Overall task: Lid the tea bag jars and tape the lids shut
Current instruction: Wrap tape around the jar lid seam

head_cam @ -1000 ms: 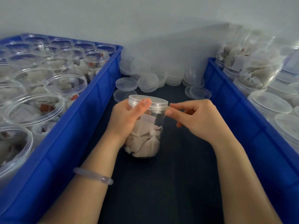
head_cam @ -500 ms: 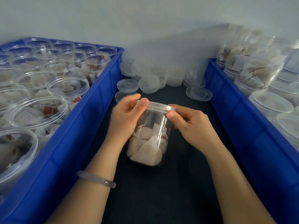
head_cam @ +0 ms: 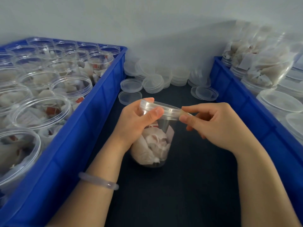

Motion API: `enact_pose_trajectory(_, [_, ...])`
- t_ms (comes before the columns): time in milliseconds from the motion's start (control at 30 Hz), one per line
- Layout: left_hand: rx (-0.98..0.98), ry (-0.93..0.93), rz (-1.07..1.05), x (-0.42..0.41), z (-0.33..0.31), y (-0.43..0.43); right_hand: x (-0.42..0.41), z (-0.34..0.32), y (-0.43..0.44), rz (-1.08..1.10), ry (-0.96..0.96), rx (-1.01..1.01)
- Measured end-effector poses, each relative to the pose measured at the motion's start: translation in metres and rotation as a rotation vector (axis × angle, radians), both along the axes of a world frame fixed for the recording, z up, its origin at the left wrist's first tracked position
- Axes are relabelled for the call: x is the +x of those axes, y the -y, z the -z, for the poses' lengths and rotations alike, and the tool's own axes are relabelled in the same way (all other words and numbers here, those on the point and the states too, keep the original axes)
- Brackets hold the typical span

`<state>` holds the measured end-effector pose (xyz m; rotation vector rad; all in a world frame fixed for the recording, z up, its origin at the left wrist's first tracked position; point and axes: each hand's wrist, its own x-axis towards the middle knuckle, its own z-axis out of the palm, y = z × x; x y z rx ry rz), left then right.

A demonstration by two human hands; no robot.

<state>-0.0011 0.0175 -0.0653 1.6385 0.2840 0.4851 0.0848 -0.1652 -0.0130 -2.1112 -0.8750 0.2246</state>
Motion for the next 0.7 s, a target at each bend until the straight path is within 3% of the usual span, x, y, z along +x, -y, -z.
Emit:
enact_pose_trajectory(233, [-0.113, 0.082, 0.122, 0.000, 0.006, -0.001, 0.003, 0.010, -0.005, -0.007, -0.079, 0.047])
enact_pose_trajectory(367, [0.021, 0.097, 0.120, 0.000, 0.004, 0.006, 0.004, 0.013, -0.006, -0.087, -0.190, 0.043])
enact_pose_trajectory(533, [0.303, 0.088, -0.065, -0.003, -0.005, 0.002, 0.000, 0.018, -0.010, -0.070, -0.048, 0.077])
enact_pose_trajectory(600, [0.321, 0.046, -0.092, -0.003, -0.007, 0.002, -0.003, 0.018, -0.013, -0.077, 0.017, 0.021])
enact_pose_trajectory(700, [0.255, 0.048, -0.115, -0.003, -0.006, -0.003, -0.005, 0.012, -0.010, -0.150, -0.036, -0.014])
